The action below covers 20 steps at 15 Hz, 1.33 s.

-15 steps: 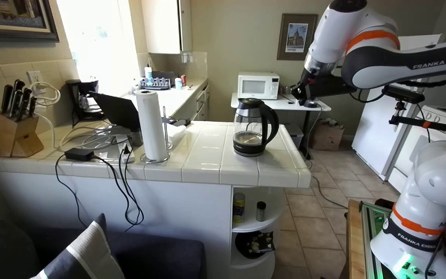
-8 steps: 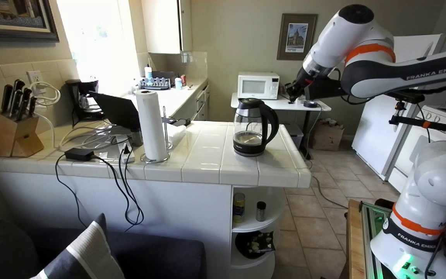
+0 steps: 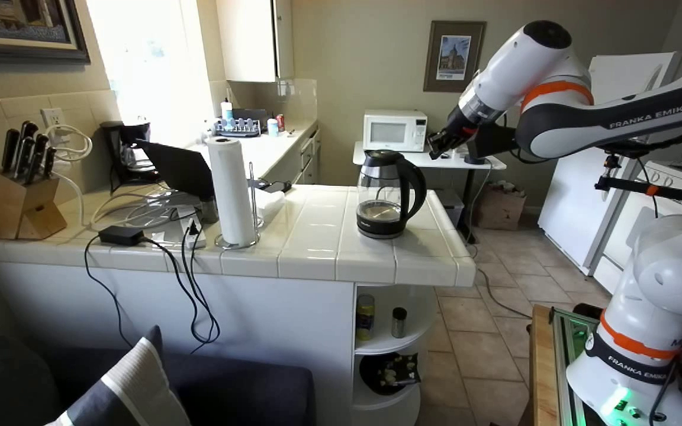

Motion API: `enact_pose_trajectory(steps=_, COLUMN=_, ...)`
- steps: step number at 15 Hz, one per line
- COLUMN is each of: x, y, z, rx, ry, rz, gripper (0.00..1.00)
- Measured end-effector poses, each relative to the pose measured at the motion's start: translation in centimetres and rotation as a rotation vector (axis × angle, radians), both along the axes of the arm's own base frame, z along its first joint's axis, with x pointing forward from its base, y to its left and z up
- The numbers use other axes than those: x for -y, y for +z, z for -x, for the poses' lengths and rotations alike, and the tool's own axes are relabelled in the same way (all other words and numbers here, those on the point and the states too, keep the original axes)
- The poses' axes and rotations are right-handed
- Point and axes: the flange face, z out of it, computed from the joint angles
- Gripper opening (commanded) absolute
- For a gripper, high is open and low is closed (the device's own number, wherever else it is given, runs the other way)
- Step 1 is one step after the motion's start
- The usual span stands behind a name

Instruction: Press a button on the kettle.

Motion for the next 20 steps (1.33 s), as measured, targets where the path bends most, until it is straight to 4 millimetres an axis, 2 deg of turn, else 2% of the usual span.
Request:
enact_pose_trajectory(steps=7, x=0.0, y=-1.7, z=-1.2, rx=-0.071, ry=0.104, rz=0.012, gripper=0.00)
enact_pose_trajectory(steps=20, x=0.8, y=-2.2, z=-2.1, rx=-0.080, ry=0.158, rz=0.063, gripper=0.00)
